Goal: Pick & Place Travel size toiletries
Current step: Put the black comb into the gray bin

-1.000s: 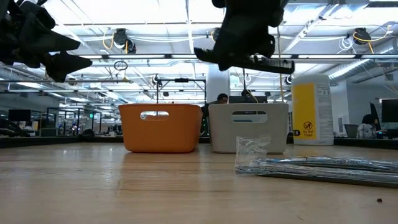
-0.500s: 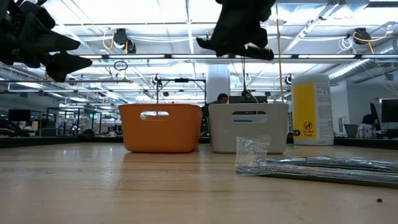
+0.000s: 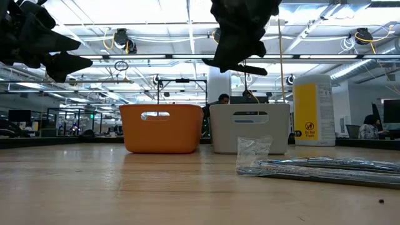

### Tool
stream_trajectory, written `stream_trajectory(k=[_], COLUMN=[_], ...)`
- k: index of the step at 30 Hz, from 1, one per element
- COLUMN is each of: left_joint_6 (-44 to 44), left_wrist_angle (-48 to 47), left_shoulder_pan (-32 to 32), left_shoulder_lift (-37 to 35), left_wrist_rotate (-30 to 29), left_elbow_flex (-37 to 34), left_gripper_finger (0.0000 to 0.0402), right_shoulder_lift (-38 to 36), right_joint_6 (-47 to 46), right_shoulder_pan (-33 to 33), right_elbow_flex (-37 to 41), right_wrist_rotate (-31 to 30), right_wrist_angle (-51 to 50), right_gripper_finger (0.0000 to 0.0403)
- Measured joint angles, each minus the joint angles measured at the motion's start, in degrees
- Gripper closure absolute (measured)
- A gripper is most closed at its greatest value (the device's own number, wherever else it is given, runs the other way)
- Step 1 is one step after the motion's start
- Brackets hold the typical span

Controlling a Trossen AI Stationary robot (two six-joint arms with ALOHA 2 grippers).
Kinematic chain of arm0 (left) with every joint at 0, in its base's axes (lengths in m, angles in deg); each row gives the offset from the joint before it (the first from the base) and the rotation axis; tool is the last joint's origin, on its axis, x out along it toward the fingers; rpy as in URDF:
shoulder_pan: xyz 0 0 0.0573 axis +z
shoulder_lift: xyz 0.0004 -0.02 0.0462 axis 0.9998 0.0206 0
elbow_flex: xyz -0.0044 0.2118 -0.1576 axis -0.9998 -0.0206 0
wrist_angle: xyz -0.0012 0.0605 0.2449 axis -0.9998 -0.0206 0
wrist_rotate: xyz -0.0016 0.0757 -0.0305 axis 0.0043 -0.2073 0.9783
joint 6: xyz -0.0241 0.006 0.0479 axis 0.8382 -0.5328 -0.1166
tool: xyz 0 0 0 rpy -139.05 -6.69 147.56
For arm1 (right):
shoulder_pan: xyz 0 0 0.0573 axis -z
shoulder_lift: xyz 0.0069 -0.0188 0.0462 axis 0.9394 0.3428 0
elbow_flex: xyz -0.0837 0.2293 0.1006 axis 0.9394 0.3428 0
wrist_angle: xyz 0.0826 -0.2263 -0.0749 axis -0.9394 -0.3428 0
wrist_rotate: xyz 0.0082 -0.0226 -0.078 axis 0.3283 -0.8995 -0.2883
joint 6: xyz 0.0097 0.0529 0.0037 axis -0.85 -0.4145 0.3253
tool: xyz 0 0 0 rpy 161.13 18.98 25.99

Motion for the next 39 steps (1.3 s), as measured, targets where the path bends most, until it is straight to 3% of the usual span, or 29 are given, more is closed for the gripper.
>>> stream_trajectory(k=[10,25,39], left_joint_6=[0.02,0.02,0.02], left_wrist_angle=[0.00,0.00,0.00], left_shoulder_pan=[-0.01,-0.02,0.00], left_shoulder_lift=[0.00,0.00,0.00], left_wrist_rotate=[0.00,0.00,0.00], left_elbow_flex=[-0.01,-0.02,-0.02], left_gripper_finger=[0.0119,0.0119,0.0119], right_shoulder_lift=[0.02,0.04,0.04], right_joint_6=[0.01,-1.99,-1.70], right_shoulder_pan=[3.04,7.68,9.71], right_elbow_flex=[0.84,12.92,16.76], right_wrist_rotate=[-4.34,-4.03,-4.12], right_wrist_angle=[-0.42,5.45,7.46], right_gripper_finger=[0.0283,0.0283,0.0267])
